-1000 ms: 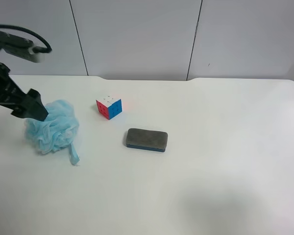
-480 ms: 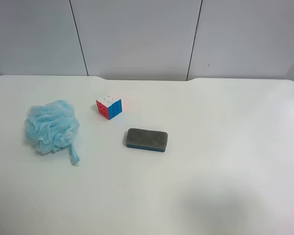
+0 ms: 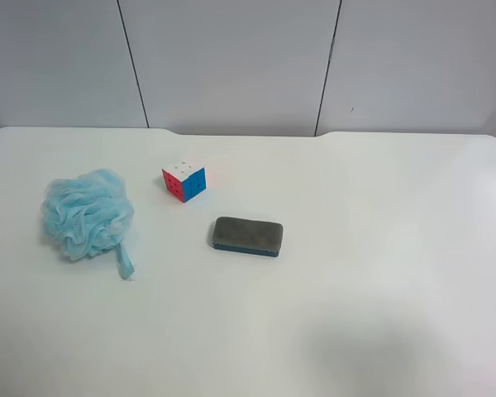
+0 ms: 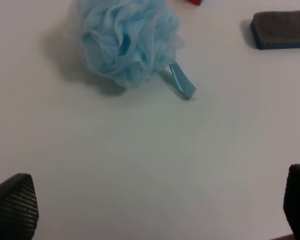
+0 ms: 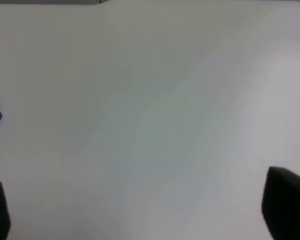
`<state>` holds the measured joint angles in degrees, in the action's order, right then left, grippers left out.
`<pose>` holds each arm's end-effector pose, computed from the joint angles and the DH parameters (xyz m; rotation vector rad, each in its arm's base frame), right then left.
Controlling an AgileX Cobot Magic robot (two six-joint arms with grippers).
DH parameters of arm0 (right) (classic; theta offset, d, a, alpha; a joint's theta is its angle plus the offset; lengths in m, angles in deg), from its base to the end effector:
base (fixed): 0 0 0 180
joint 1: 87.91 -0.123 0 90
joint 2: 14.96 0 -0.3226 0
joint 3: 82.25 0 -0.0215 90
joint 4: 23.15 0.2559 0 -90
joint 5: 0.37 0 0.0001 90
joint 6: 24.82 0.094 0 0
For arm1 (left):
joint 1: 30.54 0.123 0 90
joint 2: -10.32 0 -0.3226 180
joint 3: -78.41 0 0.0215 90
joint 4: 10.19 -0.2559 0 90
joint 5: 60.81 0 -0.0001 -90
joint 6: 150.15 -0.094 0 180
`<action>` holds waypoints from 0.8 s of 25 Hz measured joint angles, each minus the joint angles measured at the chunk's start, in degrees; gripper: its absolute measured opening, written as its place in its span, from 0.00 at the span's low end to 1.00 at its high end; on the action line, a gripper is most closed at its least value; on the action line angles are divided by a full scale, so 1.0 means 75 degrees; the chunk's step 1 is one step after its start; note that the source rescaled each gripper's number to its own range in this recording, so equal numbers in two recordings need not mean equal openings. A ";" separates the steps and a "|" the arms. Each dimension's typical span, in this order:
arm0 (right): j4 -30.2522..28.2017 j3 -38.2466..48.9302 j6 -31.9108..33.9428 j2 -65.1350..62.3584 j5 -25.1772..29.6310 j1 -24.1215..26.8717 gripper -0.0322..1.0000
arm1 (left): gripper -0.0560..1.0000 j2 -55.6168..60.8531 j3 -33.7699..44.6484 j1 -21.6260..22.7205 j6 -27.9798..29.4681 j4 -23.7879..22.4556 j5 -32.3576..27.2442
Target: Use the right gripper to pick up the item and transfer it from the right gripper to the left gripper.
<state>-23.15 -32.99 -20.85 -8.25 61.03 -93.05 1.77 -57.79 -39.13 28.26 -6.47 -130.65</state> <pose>-0.0368 -0.0033 0.2784 -0.0209 2.0498 0.0990 -0.0504 0.0018 0.2943 0.2014 2.1249 -0.1501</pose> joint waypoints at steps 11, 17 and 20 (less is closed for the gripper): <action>0.0000 0.0000 0.0000 0.0000 0.0000 0.0000 1.00 | 1.00 0.0247 0.0495 0.0000 0.0547 -0.0653 0.0765; 0.0000 0.0000 0.0000 0.0000 0.0000 0.0000 1.00 | 1.00 0.0247 0.0715 0.0000 0.0519 -0.0681 0.1204; 0.0000 0.0000 0.0000 0.0000 0.0000 0.0000 1.00 | 1.00 0.0247 0.0715 0.0000 0.0514 -0.0681 0.1204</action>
<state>-23.15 -32.99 -20.85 -8.25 61.03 -93.05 3.62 -52.43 -39.13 32.11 -11.57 -121.62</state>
